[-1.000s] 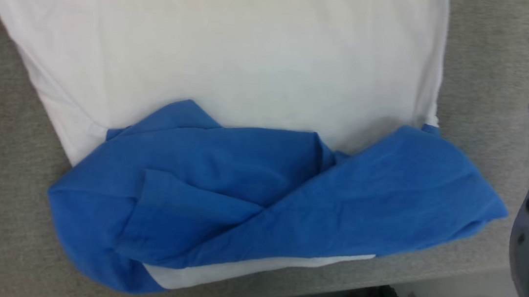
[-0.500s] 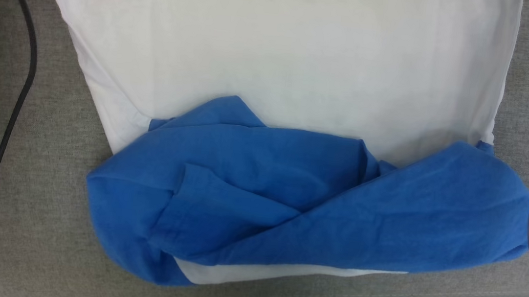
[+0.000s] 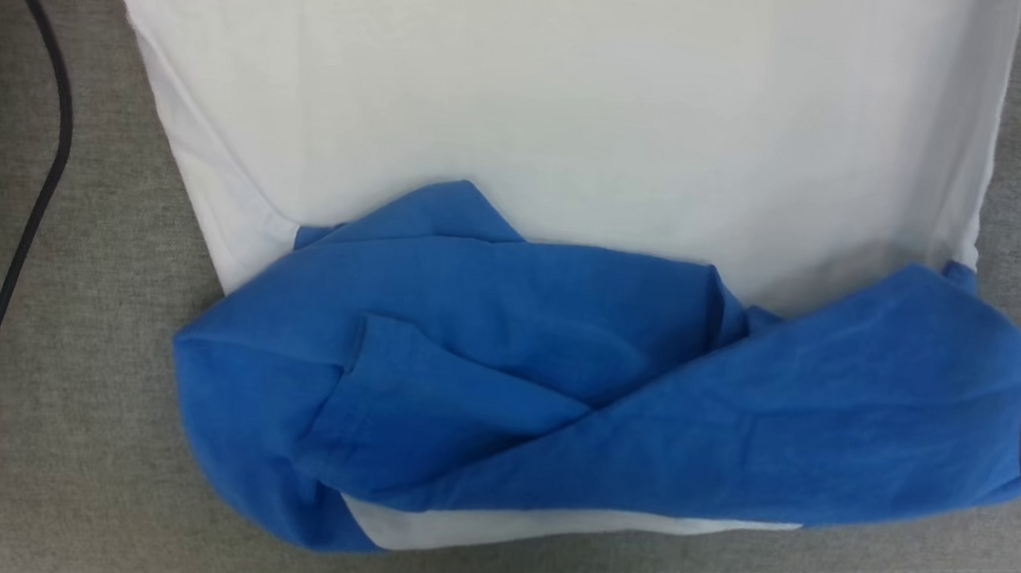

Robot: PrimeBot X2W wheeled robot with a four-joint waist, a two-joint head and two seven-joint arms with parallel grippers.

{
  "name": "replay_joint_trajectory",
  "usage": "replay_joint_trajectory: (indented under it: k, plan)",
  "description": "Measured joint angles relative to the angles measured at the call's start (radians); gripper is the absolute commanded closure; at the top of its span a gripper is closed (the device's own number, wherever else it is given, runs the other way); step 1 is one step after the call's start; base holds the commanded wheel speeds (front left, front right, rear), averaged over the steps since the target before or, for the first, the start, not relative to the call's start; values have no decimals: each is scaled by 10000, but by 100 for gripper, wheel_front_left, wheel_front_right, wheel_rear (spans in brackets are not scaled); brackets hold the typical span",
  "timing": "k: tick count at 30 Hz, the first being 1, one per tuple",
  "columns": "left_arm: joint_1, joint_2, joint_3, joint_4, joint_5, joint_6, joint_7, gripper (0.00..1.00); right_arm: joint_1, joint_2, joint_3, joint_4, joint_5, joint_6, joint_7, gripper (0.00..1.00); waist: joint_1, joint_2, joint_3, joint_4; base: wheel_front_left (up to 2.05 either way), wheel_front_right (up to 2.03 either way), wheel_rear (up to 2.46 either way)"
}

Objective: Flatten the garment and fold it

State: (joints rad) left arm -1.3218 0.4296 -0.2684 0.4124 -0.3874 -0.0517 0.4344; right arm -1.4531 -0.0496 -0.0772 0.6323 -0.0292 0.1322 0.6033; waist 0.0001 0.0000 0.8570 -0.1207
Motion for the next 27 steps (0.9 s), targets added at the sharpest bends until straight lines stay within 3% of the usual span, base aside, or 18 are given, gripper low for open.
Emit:
replay_joint_trajectory:
  k: [7,15,21,27]
  plan:
    - [1084,25,221,-685,-349,-265,-1409,100,1613,4,516,-915,1197,0,-1626,100,0,0,-584,15,0,0,0]
    - [4193,36,407,-2807,-1277,-408,-2249,100,4893,-167,989,-3118,2178,2,-3124,100,-1,0,-1803,147,0,0,0]
    - [6715,40,629,-4220,-1743,-161,-2483,100,7345,-706,700,-4502,2637,0,-3312,100,-2,0,-2895,330,0,0,0]
    - [9620,-167,612,-5064,-2395,182,-2556,100,9824,-888,128,-5664,2838,2,-2621,100,-2,0,-4044,546,0,0,0]
